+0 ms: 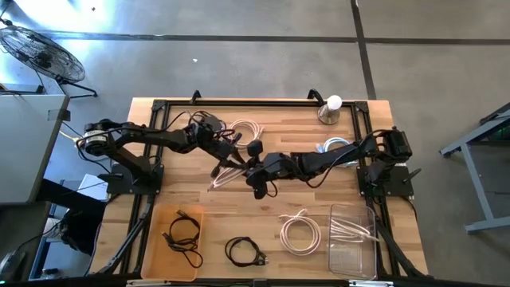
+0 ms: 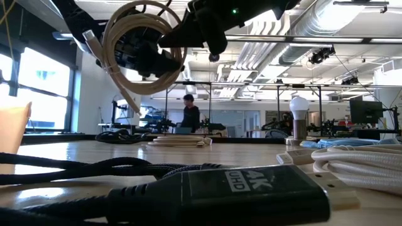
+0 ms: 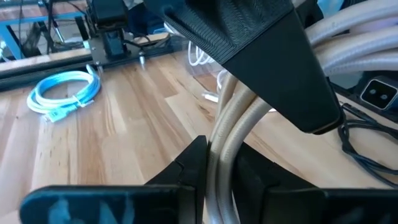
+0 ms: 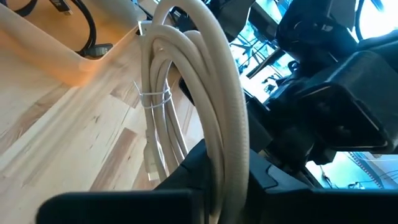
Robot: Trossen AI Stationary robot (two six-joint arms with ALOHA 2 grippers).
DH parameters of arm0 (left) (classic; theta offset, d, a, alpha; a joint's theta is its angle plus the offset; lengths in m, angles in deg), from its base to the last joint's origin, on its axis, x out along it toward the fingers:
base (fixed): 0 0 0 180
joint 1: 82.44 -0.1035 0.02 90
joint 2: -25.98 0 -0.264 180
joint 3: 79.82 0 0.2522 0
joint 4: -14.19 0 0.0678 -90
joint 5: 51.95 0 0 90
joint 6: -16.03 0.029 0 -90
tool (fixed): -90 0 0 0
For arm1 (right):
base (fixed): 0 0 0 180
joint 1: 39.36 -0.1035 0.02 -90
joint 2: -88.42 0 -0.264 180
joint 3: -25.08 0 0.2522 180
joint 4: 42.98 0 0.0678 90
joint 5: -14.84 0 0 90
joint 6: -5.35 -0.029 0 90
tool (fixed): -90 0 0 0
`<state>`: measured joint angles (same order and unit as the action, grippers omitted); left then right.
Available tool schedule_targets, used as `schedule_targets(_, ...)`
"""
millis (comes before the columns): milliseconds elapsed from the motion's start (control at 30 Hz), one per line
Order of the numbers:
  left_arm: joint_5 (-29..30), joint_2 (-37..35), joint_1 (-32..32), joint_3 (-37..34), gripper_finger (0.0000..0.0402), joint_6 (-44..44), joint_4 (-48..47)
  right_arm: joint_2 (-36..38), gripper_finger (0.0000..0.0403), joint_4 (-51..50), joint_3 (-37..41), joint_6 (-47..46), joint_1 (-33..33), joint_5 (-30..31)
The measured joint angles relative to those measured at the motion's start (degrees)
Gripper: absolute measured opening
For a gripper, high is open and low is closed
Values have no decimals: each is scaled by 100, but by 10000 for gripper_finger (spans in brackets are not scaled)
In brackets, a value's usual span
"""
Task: Sort HDMI cables
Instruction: Put the white HDMI cable into the transparent bin
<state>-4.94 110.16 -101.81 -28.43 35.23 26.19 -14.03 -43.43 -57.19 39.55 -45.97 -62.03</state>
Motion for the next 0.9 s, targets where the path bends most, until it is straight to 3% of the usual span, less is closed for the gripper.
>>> schedule_targets(333,-350,-2,-12,0,58,241,80,-1,32,15,3,-5,-16,-24)
schedule_targets(667,450,-2,0,-4,58,134,74,-1,32,-151,7,6,2,95)
schedule_targets(900,568,-2,78,-4,58,397,42,-1,32,-200,9,-64,3,60)
